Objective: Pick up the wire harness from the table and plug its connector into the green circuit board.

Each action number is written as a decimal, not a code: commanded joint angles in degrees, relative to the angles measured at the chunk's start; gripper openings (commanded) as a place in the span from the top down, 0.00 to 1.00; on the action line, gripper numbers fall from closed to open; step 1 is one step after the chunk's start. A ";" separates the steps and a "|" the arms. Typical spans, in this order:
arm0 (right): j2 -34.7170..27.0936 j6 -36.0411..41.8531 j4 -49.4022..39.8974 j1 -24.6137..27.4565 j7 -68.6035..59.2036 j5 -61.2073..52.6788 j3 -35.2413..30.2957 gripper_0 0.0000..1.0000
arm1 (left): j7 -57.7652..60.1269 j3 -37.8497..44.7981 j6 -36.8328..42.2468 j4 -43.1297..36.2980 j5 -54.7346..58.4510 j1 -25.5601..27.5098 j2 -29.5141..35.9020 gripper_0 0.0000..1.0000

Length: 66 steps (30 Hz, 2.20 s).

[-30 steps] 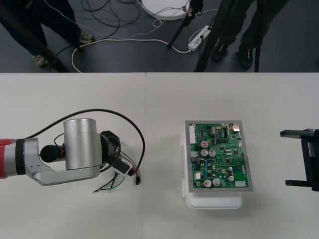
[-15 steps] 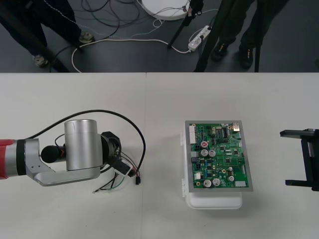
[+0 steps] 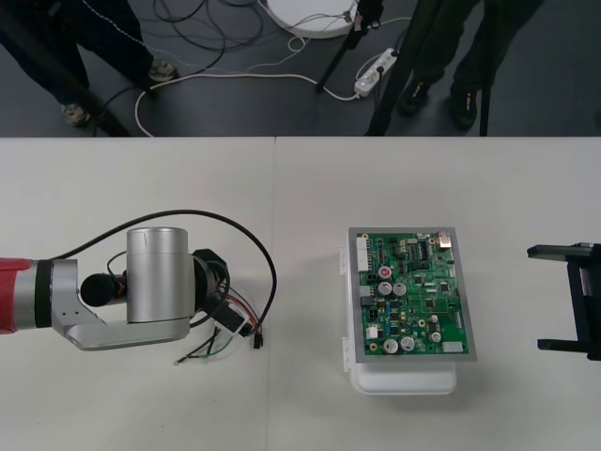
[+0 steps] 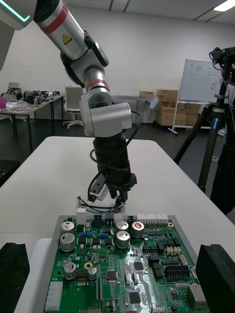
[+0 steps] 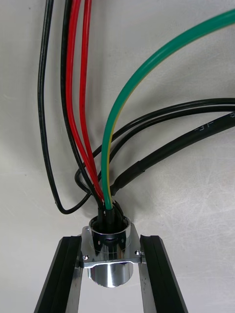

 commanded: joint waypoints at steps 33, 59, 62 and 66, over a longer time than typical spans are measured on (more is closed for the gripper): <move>0.33 0.43 0.32 -1.46 -3.55 -0.44 0.62 0.00 | 3.22 7.35 6.48 0.40 24.61 -1.67 9.21 1.00; 0.24 0.43 0.32 -1.46 -3.81 -0.70 0.53 0.00 | -10.14 52.61 -4.60 -4.17 34.89 28.65 8.69 1.00; 0.24 0.43 0.32 -1.46 -3.90 -0.88 0.53 0.00 | -10.31 57.45 -7.41 -5.93 35.24 30.93 7.02 1.00; 0.24 0.43 0.32 -1.46 -4.07 -1.05 0.53 0.00 | -10.40 63.60 -11.72 -7.95 35.68 33.04 3.41 1.00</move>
